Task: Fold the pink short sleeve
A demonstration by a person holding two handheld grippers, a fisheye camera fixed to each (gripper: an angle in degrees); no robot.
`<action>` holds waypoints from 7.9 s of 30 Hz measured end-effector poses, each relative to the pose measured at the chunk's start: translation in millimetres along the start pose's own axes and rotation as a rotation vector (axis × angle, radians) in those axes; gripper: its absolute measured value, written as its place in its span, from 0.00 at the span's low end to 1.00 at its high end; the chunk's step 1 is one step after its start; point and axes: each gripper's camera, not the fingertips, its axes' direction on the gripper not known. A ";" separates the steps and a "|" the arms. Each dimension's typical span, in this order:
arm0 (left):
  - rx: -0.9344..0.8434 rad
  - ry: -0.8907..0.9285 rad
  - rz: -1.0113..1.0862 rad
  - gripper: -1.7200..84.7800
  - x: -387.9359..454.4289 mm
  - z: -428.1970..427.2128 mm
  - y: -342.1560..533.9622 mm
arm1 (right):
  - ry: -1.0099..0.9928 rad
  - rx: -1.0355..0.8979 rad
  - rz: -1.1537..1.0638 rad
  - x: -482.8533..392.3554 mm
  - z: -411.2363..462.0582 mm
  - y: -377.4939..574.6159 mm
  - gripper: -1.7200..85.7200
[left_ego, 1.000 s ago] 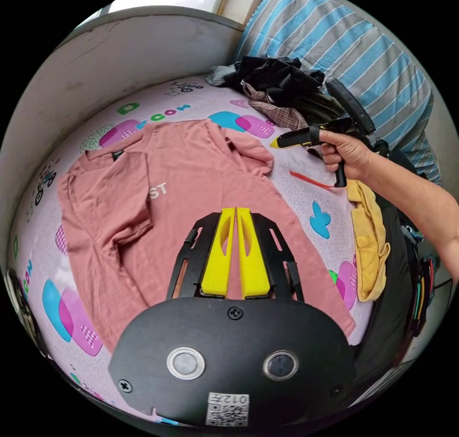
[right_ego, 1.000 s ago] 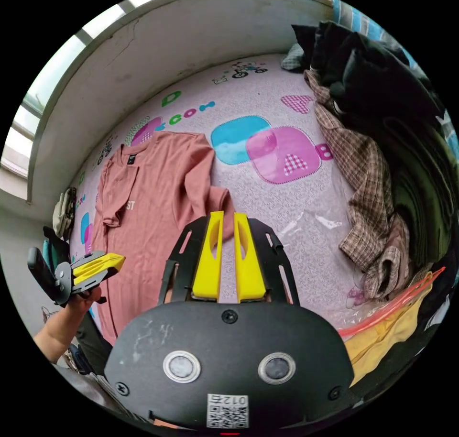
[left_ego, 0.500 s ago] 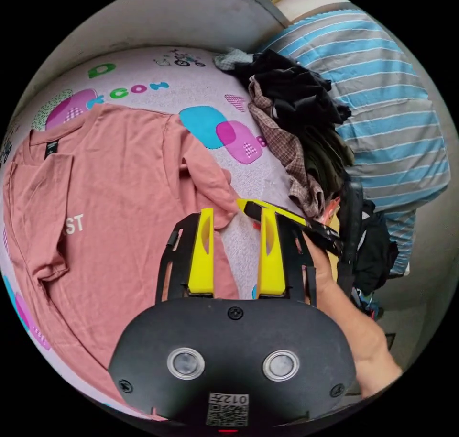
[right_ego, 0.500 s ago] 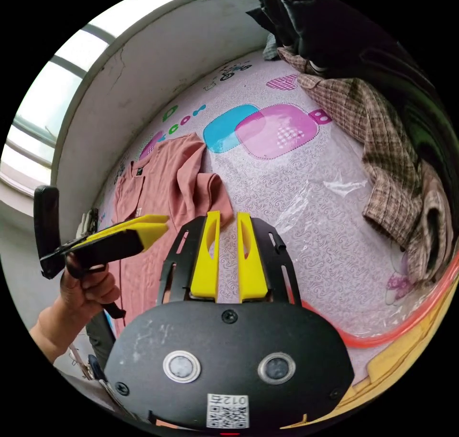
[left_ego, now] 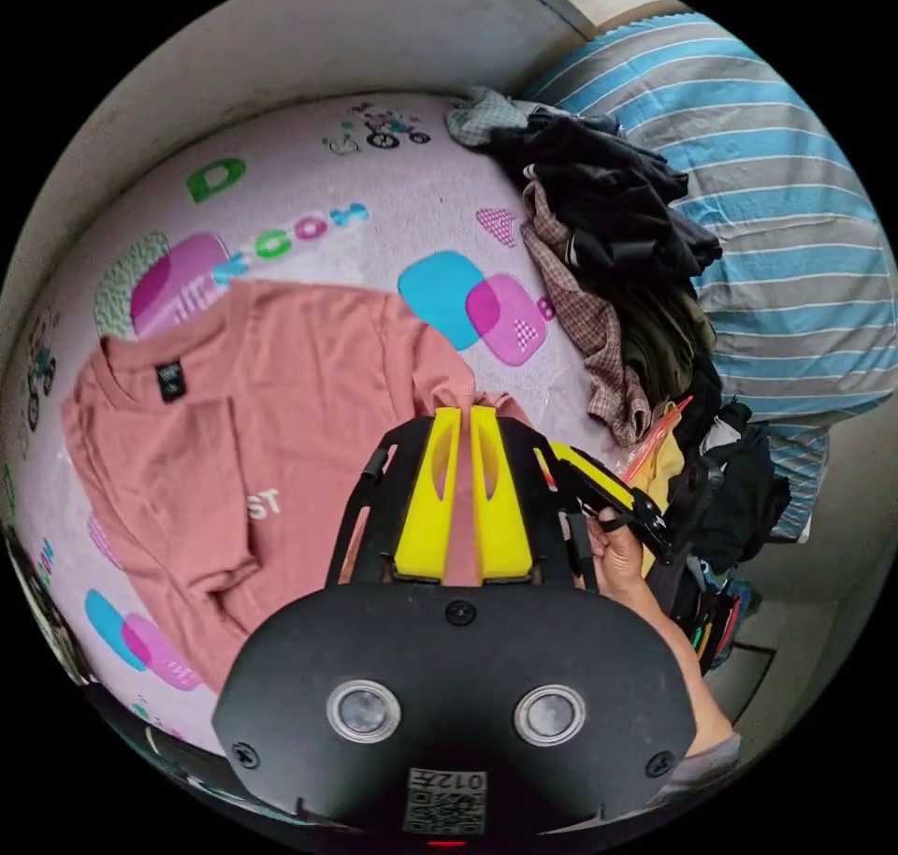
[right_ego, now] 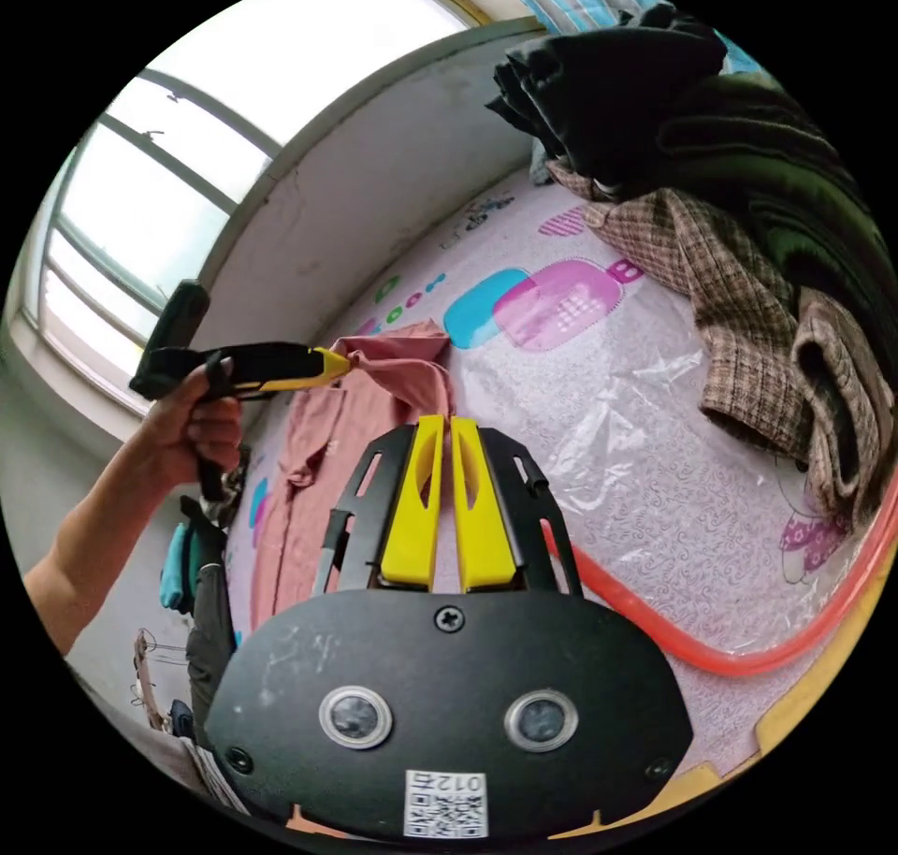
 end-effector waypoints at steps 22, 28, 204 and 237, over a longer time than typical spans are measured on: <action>-0.076 -0.099 0.129 0.02 -136.0 -113.8 25.2 | -0.031 -0.013 -0.429 -203.9 131.5 174.0 0.01; 0.200 0.050 0.090 0.02 -202.8 -116.0 96.3 | 0.069 -0.106 -0.549 -219.5 185.7 227.0 0.01; 0.141 -0.583 0.343 0.05 -44.3 185.4 390.9 | 0.240 -0.718 -0.384 -95.4 94.5 491.8 0.01; -0.040 -0.820 0.424 0.02 -14.7 162.9 313.2 | 0.304 -0.588 -0.415 -82.6 257.6 319.3 0.01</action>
